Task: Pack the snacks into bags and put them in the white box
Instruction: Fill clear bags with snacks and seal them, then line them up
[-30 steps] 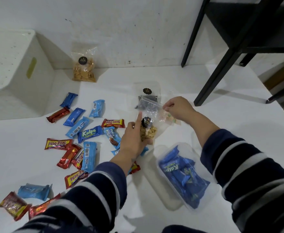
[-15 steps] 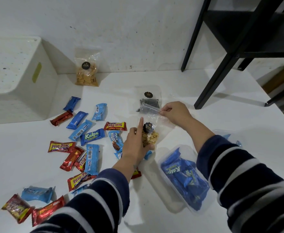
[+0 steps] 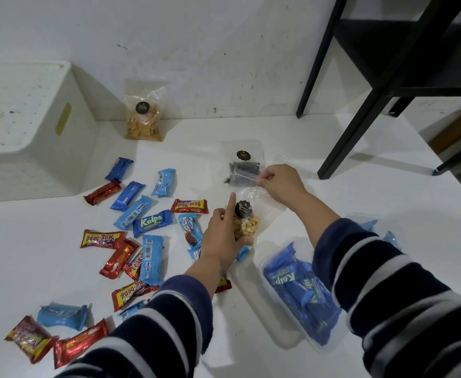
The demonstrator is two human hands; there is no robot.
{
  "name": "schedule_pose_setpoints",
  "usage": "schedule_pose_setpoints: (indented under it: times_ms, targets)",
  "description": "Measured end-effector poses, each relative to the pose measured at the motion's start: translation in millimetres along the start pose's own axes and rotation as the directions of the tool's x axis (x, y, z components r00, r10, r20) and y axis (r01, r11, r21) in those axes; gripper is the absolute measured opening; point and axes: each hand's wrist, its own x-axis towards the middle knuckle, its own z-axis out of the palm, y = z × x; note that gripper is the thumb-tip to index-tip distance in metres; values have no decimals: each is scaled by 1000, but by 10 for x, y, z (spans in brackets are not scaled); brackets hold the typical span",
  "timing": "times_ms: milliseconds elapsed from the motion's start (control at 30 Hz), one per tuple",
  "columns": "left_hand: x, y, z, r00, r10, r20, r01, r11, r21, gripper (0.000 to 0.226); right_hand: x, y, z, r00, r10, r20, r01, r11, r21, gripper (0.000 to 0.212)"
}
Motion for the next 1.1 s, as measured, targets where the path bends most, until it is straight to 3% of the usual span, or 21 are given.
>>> schedule_pose_setpoints:
  times_ms: [167,367,833,1000,1100]
  targets:
    - [-3,-7,11,1000,0,2,0,1000,-13,110,18,-69,38,998,-12,66,13,1000,-16,9]
    - [-7,0,21,1000,-3,2,3,1000,-7,109,36,-125,43,996,-88,21,89,995,-41,14]
    - [-10,5,35,1000,-10,2,10,1000,2,109,-16,-242,87,998,-68,-3,68,995,-70,15]
    - [-13,13,41,1000,-20,-7,20,1000,3,108,-45,-311,102,995,-85,54,88,994,-60,13]
    - [-12,16,35,1000,-13,-11,13,1000,-5,107,-43,-330,132,995,-99,-12,98,992,-75,16]
